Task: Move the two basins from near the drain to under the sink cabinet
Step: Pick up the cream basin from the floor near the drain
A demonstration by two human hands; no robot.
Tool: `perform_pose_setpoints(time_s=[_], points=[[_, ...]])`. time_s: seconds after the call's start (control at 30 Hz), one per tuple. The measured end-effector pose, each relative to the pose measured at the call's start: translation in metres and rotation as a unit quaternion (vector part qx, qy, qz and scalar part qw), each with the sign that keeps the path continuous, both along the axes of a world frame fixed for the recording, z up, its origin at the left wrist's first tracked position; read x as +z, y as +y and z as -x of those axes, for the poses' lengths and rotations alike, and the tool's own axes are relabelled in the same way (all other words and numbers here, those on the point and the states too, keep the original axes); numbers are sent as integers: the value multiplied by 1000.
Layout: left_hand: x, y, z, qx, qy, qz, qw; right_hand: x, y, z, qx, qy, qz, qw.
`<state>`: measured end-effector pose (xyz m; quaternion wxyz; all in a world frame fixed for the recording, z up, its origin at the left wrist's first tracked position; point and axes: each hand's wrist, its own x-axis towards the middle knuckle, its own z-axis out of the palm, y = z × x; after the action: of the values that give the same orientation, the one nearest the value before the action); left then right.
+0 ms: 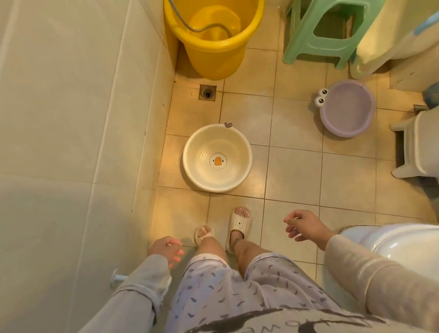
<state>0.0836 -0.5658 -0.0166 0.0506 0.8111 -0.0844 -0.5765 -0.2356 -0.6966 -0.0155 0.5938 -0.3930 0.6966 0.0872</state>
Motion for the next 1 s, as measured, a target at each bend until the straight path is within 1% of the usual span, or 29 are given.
perform_pose_setpoints(time_s=[0.3, 0.43, 0.53, 0.67, 0.9, 1.0], points=[[-30, -72, -18, -39, 15, -1, 999, -29, -37, -9, 2, 50, 5, 999], [-69, -102, -37, -22, 2, 27, 999, -61, -60, -27, -4, 61, -23, 998], [-111, -118, -48, -16, -20, 31, 999, -99, -80, -45, -24, 66, -51, 996], [-195, -136, -55, -10, -36, 18, 999, -179, -105, -67, -59, 59, -60, 995], [-383, -171, -50, 34, -59, -1, 998, -376, -132, -91, -189, 60, -65, 978], [-452, -185, -54, 87, -60, 1, 994, -456, -139, -95, -222, 69, -52, 971]])
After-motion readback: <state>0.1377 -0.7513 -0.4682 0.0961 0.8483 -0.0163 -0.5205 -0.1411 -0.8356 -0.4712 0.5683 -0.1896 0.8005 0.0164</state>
